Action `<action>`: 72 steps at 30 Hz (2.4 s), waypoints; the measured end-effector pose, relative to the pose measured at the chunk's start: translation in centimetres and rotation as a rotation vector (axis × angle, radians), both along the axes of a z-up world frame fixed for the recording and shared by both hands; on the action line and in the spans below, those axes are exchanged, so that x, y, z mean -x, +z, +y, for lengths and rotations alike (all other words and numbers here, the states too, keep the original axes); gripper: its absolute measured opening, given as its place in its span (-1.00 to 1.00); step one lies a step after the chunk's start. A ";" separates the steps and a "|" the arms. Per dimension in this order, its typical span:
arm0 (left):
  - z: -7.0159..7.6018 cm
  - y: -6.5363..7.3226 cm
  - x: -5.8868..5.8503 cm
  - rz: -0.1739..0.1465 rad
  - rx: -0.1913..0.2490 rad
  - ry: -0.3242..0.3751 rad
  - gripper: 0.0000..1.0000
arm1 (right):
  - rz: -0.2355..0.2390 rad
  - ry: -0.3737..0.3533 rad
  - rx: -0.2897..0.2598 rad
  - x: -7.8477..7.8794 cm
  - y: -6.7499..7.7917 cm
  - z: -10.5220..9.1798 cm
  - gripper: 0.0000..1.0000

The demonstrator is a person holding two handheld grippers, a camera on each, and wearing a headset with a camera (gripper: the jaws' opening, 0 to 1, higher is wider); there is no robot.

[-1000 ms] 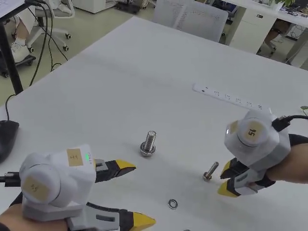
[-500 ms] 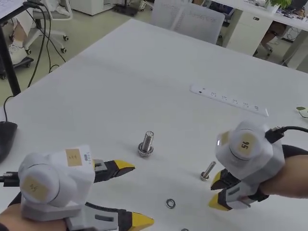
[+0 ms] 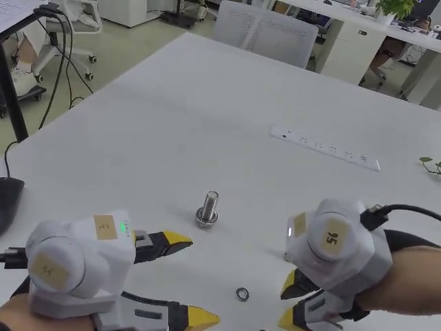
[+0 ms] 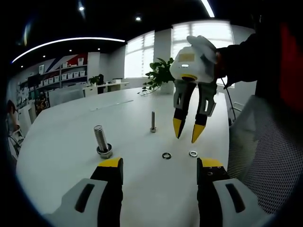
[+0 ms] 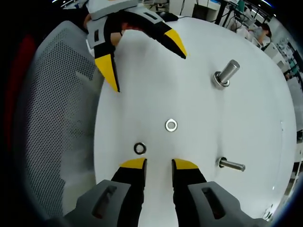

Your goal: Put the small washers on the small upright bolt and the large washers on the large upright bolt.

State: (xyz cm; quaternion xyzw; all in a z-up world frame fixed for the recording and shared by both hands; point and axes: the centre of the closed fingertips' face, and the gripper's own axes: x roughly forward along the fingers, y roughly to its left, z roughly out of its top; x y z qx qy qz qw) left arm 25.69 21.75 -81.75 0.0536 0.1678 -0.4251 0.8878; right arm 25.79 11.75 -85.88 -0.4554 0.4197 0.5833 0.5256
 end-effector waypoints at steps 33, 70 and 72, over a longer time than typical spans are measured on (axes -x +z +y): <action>0.2 0.5 0.6 -0.011 0.004 0.017 0.22 | -0.038 0.133 0.043 2.9 -1.8 0.9 -0.61; 0.1 -0.1 0.4 0.005 0.006 0.011 0.21 | -0.011 0.109 0.026 2.1 -1.7 1.0 -0.73; 0.1 -0.2 0.4 0.006 0.004 0.010 0.21 | -0.011 0.104 0.028 2.0 -1.7 0.8 -0.73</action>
